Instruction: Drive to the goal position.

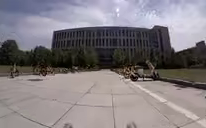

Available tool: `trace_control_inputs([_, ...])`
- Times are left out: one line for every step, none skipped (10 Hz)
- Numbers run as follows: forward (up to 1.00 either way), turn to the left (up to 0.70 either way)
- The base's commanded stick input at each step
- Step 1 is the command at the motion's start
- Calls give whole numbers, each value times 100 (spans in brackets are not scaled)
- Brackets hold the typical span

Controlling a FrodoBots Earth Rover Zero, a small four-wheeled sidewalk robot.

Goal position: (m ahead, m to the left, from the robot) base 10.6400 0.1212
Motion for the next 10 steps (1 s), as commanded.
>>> trace_control_inputs([45, 0])
trace_control_inputs([45, 0])
trace_control_inputs([45, 0])
trace_control_inputs([45, 0])
trace_control_inputs([45, 0])
trace_control_inputs([45, 0])
trace_control_inputs([45, 0])
trace_control_inputs([45, 0])
trace_control_inputs([45, 0])
trace_control_inputs([45, 0])
